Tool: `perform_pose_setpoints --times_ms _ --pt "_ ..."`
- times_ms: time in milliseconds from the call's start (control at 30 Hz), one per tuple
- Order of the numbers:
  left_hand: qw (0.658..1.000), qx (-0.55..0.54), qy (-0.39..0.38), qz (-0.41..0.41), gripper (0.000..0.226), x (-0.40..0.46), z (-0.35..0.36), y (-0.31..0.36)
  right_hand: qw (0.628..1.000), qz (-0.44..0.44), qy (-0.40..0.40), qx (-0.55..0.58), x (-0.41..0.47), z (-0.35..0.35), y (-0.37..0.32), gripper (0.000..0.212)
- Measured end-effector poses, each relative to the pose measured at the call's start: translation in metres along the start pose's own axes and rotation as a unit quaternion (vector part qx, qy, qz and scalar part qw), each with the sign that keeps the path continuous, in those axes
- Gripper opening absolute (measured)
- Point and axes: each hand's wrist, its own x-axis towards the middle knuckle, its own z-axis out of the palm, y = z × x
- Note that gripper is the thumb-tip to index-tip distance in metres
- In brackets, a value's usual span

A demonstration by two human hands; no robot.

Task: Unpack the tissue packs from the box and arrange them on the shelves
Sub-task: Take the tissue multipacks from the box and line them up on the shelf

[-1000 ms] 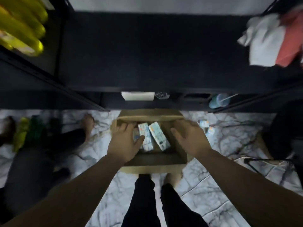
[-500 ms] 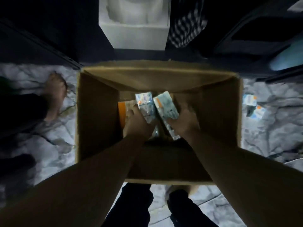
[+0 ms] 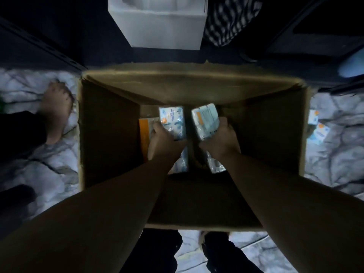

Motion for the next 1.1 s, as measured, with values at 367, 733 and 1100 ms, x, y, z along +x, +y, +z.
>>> perform_pose_setpoints --times_ms 367,733,1100 --pt "0.997 -0.037 0.029 0.059 0.068 -0.186 -0.161 0.093 0.992 -0.059 0.029 0.106 -0.181 -0.147 -0.071 0.089" --pt "0.975 -0.098 0.063 0.187 0.075 -0.363 -0.313 0.198 0.968 -0.169 0.071 0.170 -0.372 -0.325 -0.157 0.086" --pt "0.924 -0.147 0.121 0.333 0.092 -0.454 -0.396 0.267 0.915 -0.265 0.158 0.259 -0.471 -0.416 -0.199 0.099"
